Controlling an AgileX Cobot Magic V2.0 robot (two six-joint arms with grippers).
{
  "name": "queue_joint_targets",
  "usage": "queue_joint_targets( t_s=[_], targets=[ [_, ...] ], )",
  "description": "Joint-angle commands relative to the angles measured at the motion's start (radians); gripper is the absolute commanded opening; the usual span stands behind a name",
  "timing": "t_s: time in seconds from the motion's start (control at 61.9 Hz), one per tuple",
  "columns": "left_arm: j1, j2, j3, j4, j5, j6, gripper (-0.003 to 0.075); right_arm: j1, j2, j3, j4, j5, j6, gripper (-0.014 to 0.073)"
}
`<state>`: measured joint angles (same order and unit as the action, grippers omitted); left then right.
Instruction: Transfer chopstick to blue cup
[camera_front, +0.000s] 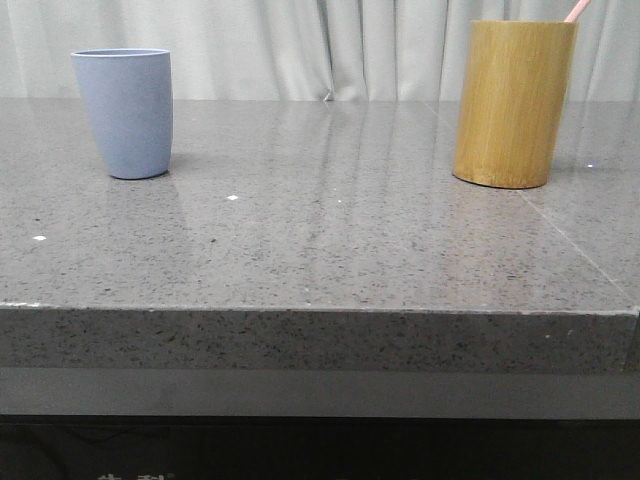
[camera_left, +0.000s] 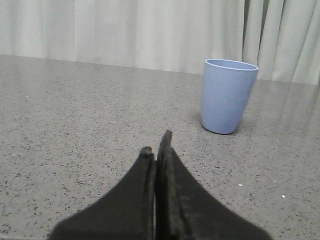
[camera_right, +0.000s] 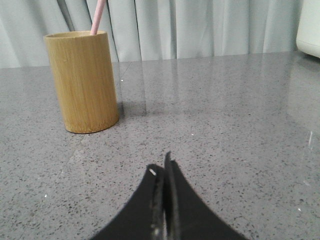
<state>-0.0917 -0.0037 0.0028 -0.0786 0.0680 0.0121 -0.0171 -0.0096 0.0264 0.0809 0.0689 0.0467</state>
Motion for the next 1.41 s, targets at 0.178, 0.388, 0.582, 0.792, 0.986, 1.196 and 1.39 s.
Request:
queue_joint_targets(
  t_s=[0.178,0.388,0.582,0.792,0.986,1.196,1.39],
  targets=[
    [-0.007,-0.023,0.013,-0.003,-0.106,-0.012,-0.0019,-0.005,-0.022,-0.003,-0.012,-0.095,-0.003,-0.0067],
    [-0.007,-0.023,-0.058,-0.018,-0.102,-0.012,-0.0019,-0.005,-0.022,-0.069,-0.012,-0.079,-0.003,-0.0067],
    [-0.007,0.005,-0.271,-0.018,0.008,-0.012,-0.0019,-0.005,-0.013,-0.274,-0.013,0.081,-0.006,-0.0067],
    [-0.007,0.130,-0.491,-0.018,0.181,-0.012,-0.0019,-0.005,0.073,-0.495,-0.013,0.236,-0.006,-0.0067],
    [-0.007,0.285,-0.671,-0.018,0.322,-0.012,-0.0019,-0.005,0.219,-0.688,-0.013,0.348,-0.006,-0.0067],
    [-0.007,0.456,-0.806,-0.018,0.463,-0.012,-0.0019,-0.005,0.398,-0.814,-0.013,0.520,-0.007,-0.0067],
    [-0.007,0.550,-0.806,-0.018,0.512,-0.012,-0.0019,-0.005,0.511,-0.815,-0.013,0.579,-0.007,-0.0067]
  ],
)
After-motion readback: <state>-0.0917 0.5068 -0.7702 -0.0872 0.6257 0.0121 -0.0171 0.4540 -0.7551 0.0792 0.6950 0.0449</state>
